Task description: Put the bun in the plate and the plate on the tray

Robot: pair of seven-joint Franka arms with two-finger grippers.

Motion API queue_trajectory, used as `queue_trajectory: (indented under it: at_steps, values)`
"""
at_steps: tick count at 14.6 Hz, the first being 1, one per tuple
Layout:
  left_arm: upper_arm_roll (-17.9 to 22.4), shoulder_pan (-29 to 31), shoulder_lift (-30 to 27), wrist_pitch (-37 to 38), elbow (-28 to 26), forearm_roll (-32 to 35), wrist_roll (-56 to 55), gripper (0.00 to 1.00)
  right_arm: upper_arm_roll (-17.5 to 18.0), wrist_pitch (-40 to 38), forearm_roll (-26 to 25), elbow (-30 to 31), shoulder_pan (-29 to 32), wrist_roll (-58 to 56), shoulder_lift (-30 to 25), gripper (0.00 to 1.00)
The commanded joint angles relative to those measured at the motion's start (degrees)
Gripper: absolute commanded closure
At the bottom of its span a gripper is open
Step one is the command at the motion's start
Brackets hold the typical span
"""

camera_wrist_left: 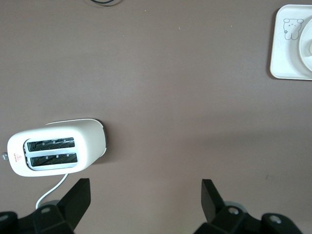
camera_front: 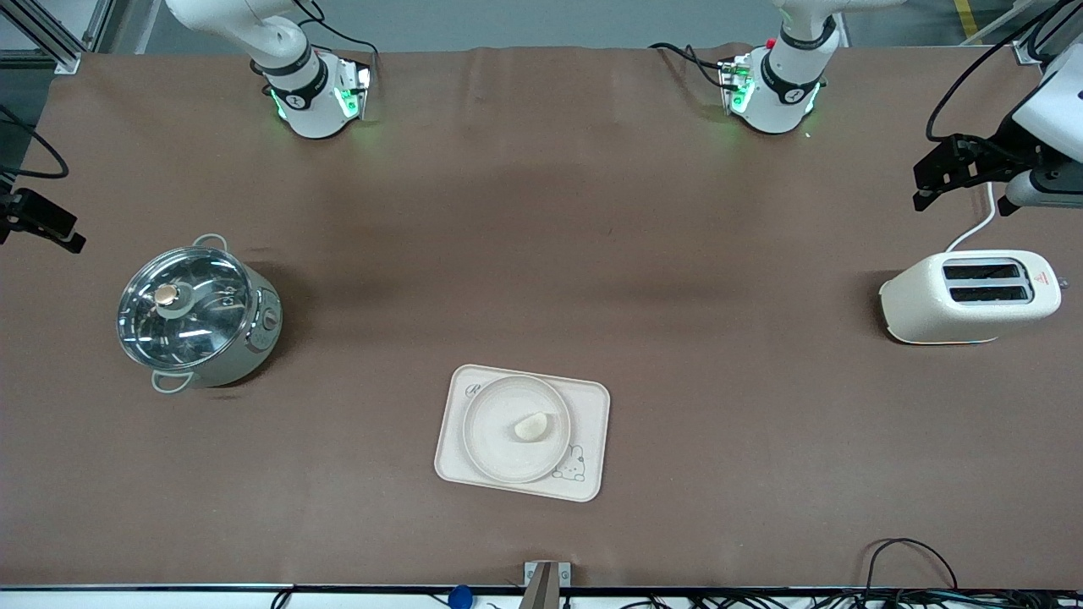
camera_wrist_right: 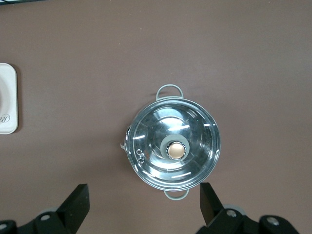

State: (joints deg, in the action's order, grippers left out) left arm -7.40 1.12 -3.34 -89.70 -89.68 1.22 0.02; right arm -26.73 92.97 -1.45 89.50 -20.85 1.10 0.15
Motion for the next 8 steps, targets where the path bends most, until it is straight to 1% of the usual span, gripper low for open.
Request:
queue_trajectory:
  at_steps: [1,2,8]
  values:
    - [-0.1,0.5,0.4,1.3,1.4,-0.3,1.5,0.00,16.7,-0.9,-0.7,-0.8,15.8,-0.5,-0.1,0.00]
    - [-0.1,0.5,0.4,1.3,1.4,-0.3,1.5,0.00,18.6,-0.9,-0.7,-0.8,18.3,-0.5,-0.1,0.00]
    - [-0.1,0.4,0.4,1.4,1.4,-0.3,1.4,0.00,18.6,-1.0,-0.5,-0.8,18.8,-0.2,-0.1,0.00]
